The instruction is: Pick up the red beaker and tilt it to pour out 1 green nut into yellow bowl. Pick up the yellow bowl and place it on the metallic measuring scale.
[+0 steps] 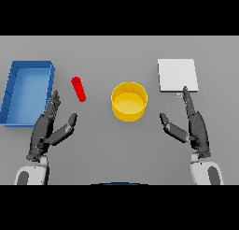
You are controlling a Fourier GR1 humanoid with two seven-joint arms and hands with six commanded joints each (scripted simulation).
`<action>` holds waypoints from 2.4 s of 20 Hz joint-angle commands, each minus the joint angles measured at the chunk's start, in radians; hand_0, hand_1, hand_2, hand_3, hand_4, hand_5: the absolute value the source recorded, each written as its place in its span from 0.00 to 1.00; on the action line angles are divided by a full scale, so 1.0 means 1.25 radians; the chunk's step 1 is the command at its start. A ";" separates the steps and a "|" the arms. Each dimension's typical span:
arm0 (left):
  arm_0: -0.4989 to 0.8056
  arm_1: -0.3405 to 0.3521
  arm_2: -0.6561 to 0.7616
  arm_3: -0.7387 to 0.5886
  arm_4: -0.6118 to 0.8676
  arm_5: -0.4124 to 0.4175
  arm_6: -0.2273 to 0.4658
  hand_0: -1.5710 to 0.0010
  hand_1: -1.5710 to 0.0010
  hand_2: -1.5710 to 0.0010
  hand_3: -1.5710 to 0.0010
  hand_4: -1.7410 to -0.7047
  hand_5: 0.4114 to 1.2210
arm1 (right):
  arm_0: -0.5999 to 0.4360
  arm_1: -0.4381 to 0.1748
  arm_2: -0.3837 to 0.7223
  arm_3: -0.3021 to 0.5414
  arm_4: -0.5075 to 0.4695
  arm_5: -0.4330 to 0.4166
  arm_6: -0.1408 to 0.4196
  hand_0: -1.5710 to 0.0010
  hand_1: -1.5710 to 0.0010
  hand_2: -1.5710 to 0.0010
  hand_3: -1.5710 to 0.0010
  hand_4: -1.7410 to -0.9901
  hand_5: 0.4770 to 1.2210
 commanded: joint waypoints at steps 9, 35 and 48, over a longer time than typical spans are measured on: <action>-0.080 0.008 0.006 0.090 -0.016 -0.008 0.088 1.00 1.00 1.00 1.00 0.58 0.29 | 0.005 0.002 0.004 -0.016 -0.040 0.041 0.013 1.00 1.00 1.00 1.00 0.73 0.20; -0.511 -0.022 0.154 0.670 -0.002 0.041 -0.116 1.00 1.00 1.00 1.00 0.42 0.38 | -0.001 -0.004 -0.021 -0.020 -0.079 0.052 0.024 1.00 1.00 1.00 1.00 0.66 0.23; -0.537 -0.047 0.138 0.716 -0.060 0.127 -0.142 0.11 0.11 0.10 0.14 0.19 0.94 | 0.013 0.001 -0.014 -0.034 -0.084 0.058 0.019 1.00 1.00 1.00 1.00 0.65 0.22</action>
